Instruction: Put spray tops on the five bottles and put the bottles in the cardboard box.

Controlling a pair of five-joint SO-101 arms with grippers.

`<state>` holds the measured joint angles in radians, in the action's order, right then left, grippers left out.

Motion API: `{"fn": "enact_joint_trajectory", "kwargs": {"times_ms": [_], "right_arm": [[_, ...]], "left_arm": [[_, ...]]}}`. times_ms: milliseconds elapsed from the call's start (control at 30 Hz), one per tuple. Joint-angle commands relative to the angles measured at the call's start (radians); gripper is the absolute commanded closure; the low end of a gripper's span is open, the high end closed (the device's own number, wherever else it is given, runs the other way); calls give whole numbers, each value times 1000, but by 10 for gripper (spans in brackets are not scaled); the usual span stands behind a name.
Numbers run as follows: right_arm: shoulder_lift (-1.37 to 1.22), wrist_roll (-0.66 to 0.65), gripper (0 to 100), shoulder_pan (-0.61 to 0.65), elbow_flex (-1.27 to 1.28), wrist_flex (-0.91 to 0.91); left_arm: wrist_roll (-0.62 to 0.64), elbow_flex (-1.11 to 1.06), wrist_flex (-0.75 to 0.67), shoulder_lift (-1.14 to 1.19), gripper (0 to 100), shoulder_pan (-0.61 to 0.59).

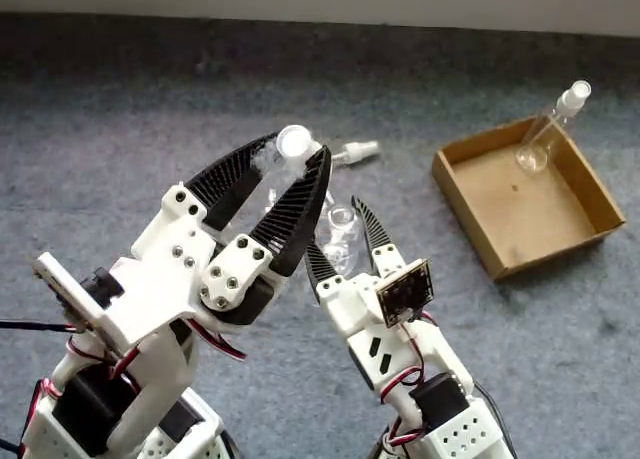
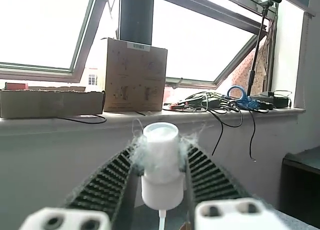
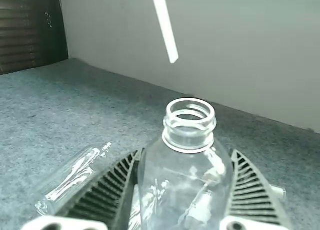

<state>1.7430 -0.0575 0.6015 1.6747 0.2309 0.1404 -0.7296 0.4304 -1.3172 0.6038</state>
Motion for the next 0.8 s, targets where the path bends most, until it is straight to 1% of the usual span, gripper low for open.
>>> {"fn": "enact_joint_trajectory", "kwargs": {"times_ms": [0, 333, 500, 767], "right_arm": [[7, -12, 789, 1, 127, 2], [7, -12, 789, 1, 127, 2], [7, -12, 789, 1, 127, 2], [7, -12, 789, 1, 127, 2]], "left_arm": [[3, 1, -20, 5, 995, -4], [5, -31, -26, 44, 995, -2], [0, -33, -23, 44, 995, 62], [-3, -35, -18, 51, 995, 64]]}}
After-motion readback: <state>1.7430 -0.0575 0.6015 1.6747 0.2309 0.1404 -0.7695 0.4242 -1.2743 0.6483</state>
